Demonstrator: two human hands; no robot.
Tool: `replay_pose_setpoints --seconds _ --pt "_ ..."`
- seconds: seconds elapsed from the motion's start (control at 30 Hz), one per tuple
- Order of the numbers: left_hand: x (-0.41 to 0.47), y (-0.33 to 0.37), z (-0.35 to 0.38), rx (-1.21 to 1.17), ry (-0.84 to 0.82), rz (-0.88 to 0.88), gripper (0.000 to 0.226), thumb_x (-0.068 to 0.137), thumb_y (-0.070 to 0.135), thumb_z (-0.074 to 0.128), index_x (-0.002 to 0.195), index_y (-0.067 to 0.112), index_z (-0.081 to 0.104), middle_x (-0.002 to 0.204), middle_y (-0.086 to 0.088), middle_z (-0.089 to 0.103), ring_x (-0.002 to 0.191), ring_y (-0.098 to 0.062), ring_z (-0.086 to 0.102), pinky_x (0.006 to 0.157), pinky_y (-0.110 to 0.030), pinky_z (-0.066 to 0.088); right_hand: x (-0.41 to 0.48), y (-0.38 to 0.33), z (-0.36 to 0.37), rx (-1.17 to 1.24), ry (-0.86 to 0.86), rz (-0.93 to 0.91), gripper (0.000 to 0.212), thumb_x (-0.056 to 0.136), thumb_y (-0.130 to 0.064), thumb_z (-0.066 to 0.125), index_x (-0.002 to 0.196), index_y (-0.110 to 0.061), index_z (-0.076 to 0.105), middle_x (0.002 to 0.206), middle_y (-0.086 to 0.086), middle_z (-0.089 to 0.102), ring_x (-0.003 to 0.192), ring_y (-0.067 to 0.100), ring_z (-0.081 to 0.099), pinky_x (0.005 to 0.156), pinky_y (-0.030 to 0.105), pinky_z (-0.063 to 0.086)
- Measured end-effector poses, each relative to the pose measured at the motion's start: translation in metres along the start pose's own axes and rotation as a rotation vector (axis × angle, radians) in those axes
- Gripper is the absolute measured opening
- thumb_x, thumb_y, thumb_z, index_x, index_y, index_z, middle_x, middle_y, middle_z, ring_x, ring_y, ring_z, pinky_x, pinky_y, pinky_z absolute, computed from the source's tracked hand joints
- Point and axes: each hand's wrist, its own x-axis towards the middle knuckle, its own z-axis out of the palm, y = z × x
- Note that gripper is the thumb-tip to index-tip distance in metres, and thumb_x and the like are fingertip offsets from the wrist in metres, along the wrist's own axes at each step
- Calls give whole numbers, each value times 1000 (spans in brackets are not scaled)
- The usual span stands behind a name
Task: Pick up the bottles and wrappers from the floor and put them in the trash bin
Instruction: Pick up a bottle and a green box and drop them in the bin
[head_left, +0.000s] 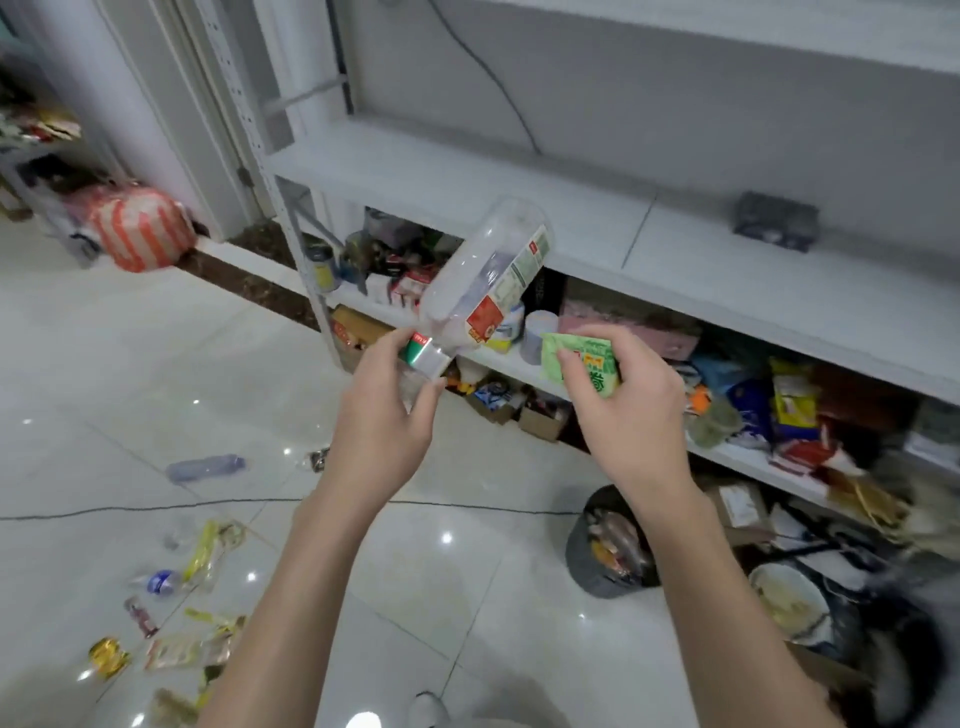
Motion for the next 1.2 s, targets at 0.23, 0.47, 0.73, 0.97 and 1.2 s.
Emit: replay_pose_setpoints --seconds 0.23,0.47,0.73,0.97,1.2 --pt "-20 119 128 -90 -169 165 52 91 14 71 138 12 50 126 8 55 107 6 45 87 4 28 -21 100 -163 -79 195 172 12 97 -28 66 108 -24 66 99 -10 68 92 6 64 79 32 55" --pt "-63 183 225 -117 -319 137 54 93 21 68 142 23 46 129 15 54 114 5 47 93 -4 36 -52 184 -249 -91 201 321 14 96 -27 67 110 -23 66 96 -10 68 88 5 65 73 19 48" --pt "-65 164 285 -82 -416 -37 53 94 22 67 142 22 46 123 14 53 109 0 50 82 -4 37 -51 248 -239 -84 89 431 18 96 -31 65 112 -23 67 103 -13 67 97 3 62 85 30 52" --pt "-33 125 326 -103 -475 -116 50 93 16 69 138 21 49 122 12 55 110 -4 53 92 -18 41 -15 284 -197 -107 5 468 18 96 -32 64 112 -25 67 102 -13 67 97 6 62 86 31 51" --pt "-8 74 392 -82 -592 -206 52 95 20 65 143 17 45 131 0 57 117 -16 55 98 -30 46 8 335 -136 -120 -67 495 17 95 -28 65 112 -22 68 99 -13 67 91 1 60 76 9 41"
